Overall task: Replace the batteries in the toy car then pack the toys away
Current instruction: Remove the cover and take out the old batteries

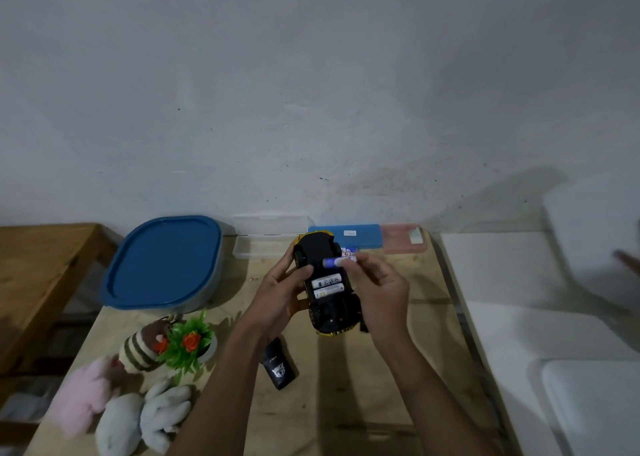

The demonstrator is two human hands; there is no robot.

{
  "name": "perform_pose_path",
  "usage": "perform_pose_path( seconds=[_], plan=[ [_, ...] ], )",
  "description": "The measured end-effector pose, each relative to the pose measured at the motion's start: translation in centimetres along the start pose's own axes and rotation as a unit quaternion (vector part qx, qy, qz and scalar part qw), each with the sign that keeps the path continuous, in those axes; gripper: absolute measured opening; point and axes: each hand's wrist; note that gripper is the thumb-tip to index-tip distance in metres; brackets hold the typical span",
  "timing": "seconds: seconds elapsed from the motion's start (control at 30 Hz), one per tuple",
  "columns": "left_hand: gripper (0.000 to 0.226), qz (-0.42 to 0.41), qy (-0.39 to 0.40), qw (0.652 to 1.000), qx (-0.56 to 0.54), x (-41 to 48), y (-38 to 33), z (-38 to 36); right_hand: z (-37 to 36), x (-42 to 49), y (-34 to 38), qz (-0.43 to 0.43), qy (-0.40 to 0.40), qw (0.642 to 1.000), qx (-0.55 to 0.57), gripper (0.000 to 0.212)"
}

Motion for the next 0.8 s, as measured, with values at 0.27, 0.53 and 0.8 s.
perform_pose_path(
  seconds=[0.27,0.53,0.8],
  plan=[
    [0.051,-0.006,-0.014,1.0,-0.012,0.0,0.0,0.7,0.6,1.7,1.9,-0.174,0.088,0.903,0.382,0.011],
    [0.055,-0.009,-0.011,1.0,-0.015,0.3,0.3,0.7,0.5,1.7,1.5,-0.083,0.117,0.969,-0.201,0.023],
    [0.062,-0.005,-0.002,1.0,0.023,0.3,0.4,0.6,-0.6,0.9,1.0,0.068,0.135,0.86,-0.488,0.026]
  ],
)
Point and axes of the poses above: each hand's wrist, its own x-axis towards the middle knuckle, its own z-axis out of the back of the hand, y = z × x, and after that the axes turned 7 degrees about -z, right-handed
